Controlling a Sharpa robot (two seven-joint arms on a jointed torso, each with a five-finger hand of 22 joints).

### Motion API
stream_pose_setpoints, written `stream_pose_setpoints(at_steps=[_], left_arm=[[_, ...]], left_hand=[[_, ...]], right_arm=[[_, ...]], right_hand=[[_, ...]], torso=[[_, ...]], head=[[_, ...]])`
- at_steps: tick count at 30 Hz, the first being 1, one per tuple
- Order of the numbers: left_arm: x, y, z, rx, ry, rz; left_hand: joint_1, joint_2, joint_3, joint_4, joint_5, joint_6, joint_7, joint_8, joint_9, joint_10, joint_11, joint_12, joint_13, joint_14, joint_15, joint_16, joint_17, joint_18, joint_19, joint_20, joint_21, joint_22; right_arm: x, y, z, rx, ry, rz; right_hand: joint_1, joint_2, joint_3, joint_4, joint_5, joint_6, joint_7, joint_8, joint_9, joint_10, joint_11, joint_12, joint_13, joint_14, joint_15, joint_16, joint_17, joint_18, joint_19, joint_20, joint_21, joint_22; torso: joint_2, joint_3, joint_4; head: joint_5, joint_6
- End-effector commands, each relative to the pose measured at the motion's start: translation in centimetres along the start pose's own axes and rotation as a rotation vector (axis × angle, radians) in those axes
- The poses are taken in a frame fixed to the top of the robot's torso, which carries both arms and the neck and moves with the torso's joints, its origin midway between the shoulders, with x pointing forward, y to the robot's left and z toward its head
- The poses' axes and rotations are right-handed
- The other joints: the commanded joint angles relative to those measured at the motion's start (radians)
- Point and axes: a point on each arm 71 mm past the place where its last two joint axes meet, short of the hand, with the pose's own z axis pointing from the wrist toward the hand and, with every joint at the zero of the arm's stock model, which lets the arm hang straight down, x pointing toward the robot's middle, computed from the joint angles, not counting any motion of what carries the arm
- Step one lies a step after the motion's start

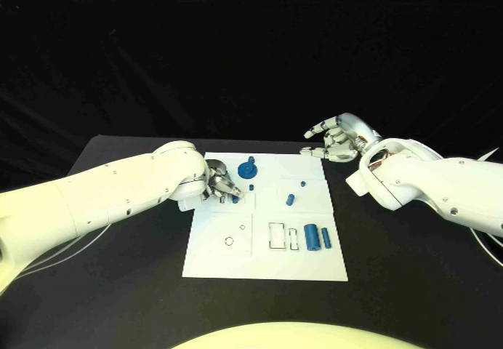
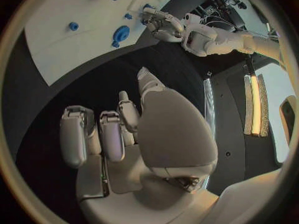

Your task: Assemble the parts on the task board

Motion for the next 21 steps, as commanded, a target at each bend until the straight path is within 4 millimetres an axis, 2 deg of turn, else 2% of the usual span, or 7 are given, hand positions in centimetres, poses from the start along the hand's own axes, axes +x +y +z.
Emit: stream_pose_setpoints(at_steps=[1,7,12,14,17,21], left_arm=[[0.0,0.1,-0.1,0.001,-0.004,0.000],[-0.1,0.5,-0.4,0.001,-0.011,-0.003],[-0.6,0.7,-0.9,0.010,-0.025,-0.015],[-0.9,0.7,-1.2,0.016,-0.032,-0.022],[-1.5,0.7,-1.7,0.026,-0.047,-0.035],[-2.8,0.9,-2.4,0.038,-0.077,-0.062]], left_hand=[[-0.005,-0.019,-0.049,0.025,0.001,0.015,-0.004,-0.019,0.023,0.028,-0.009,0.010,0.020,0.113,-0.007,0.018,0.278,-0.019,0.019,-0.007,0.012,0.024],[0.004,-0.041,-0.106,0.058,-0.001,0.017,-0.004,-0.025,0.030,0.028,-0.009,0.009,0.023,0.113,-0.007,0.018,0.278,-0.019,0.019,-0.007,0.010,0.023],[0.024,-0.059,-0.162,0.099,-0.033,0.011,-0.001,-0.030,0.041,0.019,-0.007,-0.001,0.011,0.113,-0.006,0.018,0.278,-0.018,0.016,-0.007,0.007,0.018],[0.027,-0.061,-0.178,0.116,-0.052,0.005,0.001,-0.033,0.044,0.013,-0.006,-0.006,0.004,0.113,-0.006,0.018,0.278,-0.017,0.013,-0.006,0.005,0.014],[0.034,-0.062,-0.194,0.132,-0.065,-0.003,0.003,-0.036,0.048,0.003,-0.003,-0.016,-0.009,0.112,-0.004,0.017,0.277,-0.014,0.006,-0.005,0.000,0.003],[0.057,-0.057,-0.220,0.137,-0.068,-0.042,0.018,-0.060,0.048,-0.034,0.010,-0.052,-0.057,0.105,0.005,0.005,0.254,-0.007,-0.020,0.002,-0.020,-0.035]], right_arm=[[0.0,0.0,0.0,-0.003,0.001,-0.001],[0.0,0.0,0.0,-0.002,-0.002,-0.001],[-0.1,-0.2,0.0,0.000,-0.006,-0.002],[-0.2,-0.2,0.0,0.001,-0.007,-0.002],[-0.2,-0.3,0.0,0.002,-0.009,-0.003],[-0.3,-0.4,0.0,0.004,-0.012,-0.004]], right_hand=[[-0.019,0.020,0.022,0.010,0.008,-0.004,0.001,0.025,0.006,-0.021,0.000,-0.012,-0.005,0.077,-0.012,-0.015,0.159,0.001,0.032,-0.009,-0.011,0.181],[-0.021,0.020,0.022,0.011,0.008,-0.005,0.001,0.026,0.006,-0.021,0.000,-0.012,-0.005,0.077,-0.011,-0.016,0.158,0.002,0.032,-0.009,-0.012,0.180],[-0.023,0.019,0.021,0.011,0.008,-0.005,0.001,0.026,0.006,-0.021,0.000,-0.013,-0.005,0.077,-0.011,-0.017,0.156,0.002,0.031,-0.009,-0.015,0.179],[-0.025,0.019,0.021,0.012,0.008,-0.006,0.001,0.026,0.006,-0.022,0.000,-0.014,-0.006,0.076,-0.011,-0.019,0.153,0.002,0.030,-0.009,-0.016,0.178],[-0.025,0.019,0.021,0.012,0.008,-0.006,0.001,0.026,0.006,-0.022,0.000,-0.014,-0.006,0.076,-0.011,-0.019,0.153,0.002,0.030,-0.009,-0.016,0.178],[-0.025,0.019,0.021,0.012,0.008,-0.006,0.001,0.026,0.006,-0.022,0.000,-0.014,-0.006,0.076,-0.011,-0.019,0.153,0.002,0.030,-0.009,-0.016,0.178]], torso=[[0.000,-0.0002,-0.0002],[0.000,0.0000,0.0003],[-0.002,0.0002,0.0016],[-0.002,0.0003,0.0017],[-0.002,0.0004,0.0011],[-0.001,0.0008,0.0007]], head=[[0.000,0.001],[0.000,0.003],[0.001,0.005],[0.001,0.007],[0.003,0.012],[0.006,0.018]])
